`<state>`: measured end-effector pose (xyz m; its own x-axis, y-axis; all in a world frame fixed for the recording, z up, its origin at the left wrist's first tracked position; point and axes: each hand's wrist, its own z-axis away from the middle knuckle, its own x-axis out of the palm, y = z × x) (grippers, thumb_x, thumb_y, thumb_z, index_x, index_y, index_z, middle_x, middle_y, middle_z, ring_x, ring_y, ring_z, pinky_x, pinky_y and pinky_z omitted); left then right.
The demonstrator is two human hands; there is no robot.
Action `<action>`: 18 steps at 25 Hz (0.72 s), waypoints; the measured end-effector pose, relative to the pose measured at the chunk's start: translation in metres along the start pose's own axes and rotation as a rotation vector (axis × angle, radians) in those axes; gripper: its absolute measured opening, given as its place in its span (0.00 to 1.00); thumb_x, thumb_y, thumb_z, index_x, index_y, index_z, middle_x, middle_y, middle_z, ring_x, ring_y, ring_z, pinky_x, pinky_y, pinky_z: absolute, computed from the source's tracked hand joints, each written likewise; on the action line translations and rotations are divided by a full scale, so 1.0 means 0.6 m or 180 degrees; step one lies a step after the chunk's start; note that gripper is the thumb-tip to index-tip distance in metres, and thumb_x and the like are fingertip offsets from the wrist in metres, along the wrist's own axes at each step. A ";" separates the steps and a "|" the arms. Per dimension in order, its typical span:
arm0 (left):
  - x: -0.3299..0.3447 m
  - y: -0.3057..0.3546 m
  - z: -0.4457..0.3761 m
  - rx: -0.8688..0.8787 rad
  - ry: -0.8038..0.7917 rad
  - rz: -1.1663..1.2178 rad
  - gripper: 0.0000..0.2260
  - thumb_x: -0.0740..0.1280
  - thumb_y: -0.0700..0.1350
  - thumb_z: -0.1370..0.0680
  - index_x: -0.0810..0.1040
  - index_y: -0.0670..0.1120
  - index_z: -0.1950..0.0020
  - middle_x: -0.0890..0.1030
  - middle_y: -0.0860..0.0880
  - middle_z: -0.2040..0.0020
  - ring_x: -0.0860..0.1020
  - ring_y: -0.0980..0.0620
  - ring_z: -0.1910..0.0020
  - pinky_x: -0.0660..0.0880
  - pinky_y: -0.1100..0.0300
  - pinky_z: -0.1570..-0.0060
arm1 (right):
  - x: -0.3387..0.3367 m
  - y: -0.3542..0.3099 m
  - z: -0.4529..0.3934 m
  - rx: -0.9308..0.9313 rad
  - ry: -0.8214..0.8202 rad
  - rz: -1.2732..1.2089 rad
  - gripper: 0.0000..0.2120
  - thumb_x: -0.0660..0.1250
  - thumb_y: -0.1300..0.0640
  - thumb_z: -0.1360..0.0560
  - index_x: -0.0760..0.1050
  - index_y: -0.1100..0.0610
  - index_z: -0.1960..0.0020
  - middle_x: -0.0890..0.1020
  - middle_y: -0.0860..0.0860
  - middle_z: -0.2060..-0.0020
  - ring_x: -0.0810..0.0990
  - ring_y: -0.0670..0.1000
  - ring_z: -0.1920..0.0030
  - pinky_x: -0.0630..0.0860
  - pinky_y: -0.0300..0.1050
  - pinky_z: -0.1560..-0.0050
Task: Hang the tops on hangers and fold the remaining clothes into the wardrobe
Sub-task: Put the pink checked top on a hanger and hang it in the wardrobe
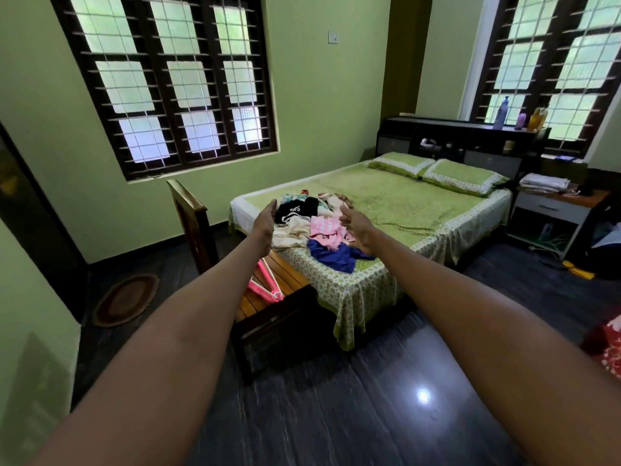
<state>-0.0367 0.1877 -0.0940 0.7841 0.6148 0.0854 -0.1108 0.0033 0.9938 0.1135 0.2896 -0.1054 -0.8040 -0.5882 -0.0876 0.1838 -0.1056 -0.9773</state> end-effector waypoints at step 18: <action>0.228 -0.151 -0.564 -0.0414 0.0104 -0.0808 0.16 0.57 0.39 0.18 0.69 0.36 0.32 0.71 0.37 0.32 0.71 0.40 0.35 0.71 0.52 0.48 | -0.193 0.066 -0.564 0.0685 -0.0013 0.0359 0.25 0.52 0.47 0.19 0.64 0.62 0.29 0.64 0.53 0.27 0.57 0.54 0.26 0.55 0.57 0.31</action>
<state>-0.1262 0.5386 -0.1963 0.7768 0.6065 -0.1695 0.0074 0.2603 0.9655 0.0229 0.6249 -0.1990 -0.7693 -0.6092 -0.1927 0.3888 -0.2071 -0.8977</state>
